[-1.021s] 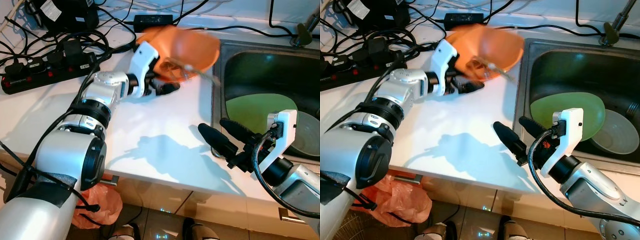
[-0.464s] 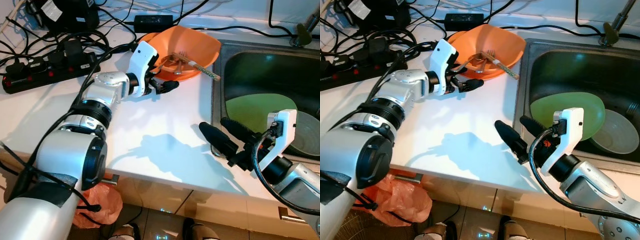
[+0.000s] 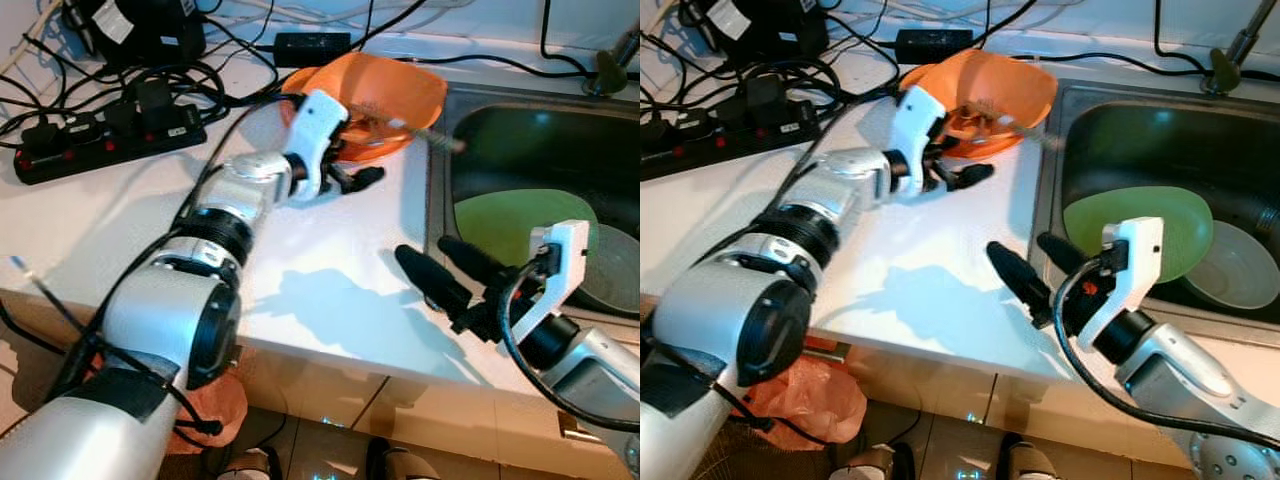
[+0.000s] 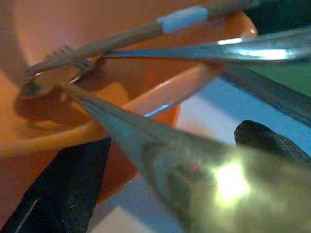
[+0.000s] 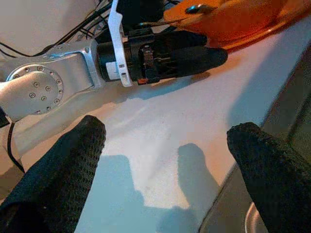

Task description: Kitchen organization

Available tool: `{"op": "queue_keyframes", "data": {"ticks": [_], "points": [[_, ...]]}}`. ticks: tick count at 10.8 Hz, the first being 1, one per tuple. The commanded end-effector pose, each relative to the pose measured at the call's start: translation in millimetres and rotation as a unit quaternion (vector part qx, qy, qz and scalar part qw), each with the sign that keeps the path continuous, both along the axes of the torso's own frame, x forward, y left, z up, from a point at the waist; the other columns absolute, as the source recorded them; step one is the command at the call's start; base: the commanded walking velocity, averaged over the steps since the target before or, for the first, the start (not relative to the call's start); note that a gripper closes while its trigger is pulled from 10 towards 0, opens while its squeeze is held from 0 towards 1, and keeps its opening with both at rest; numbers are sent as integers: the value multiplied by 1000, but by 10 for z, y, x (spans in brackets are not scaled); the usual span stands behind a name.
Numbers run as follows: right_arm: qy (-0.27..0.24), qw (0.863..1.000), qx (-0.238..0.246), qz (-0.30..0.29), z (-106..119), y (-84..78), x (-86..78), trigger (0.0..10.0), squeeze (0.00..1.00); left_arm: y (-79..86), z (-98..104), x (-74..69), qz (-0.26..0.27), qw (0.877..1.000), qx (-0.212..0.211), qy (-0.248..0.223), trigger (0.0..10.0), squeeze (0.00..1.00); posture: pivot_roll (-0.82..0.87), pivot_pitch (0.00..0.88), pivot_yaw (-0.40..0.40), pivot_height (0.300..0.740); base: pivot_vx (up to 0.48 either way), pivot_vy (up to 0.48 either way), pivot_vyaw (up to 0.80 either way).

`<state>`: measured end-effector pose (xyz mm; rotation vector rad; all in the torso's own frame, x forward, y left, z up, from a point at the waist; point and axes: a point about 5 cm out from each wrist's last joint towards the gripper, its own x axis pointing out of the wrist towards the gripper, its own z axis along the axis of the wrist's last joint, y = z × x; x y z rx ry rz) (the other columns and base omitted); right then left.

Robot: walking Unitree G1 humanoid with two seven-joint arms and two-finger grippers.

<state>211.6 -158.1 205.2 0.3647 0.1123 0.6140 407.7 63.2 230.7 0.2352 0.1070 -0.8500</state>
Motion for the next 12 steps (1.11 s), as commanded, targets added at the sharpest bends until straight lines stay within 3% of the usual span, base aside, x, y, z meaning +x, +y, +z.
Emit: {"op": "queue_keyframes", "data": {"ticks": [1,6,10,12], "points": [[-7,1000,0,-2,18,9,-35,10000,0,-51,26,-1,-5,1000,18,-4,10000,0,-218,164,47,740,0,0,0],[-6,1000,4,-11,13,13,-72,10000,0,-7,-32,30,42,997,63,-16,10000,0,-228,182,54,740,0,0,0],[-8,1000,6,-21,23,0,-62,10000,0,159,-58,81,92,977,175,-79,10000,0,-224,189,56,740,0,0,0],[-9,1000,7,-24,29,-4,-56,10000,0,202,-58,93,107,969,198,-99,10000,0,-224,190,55,740,0,0,0]]}}
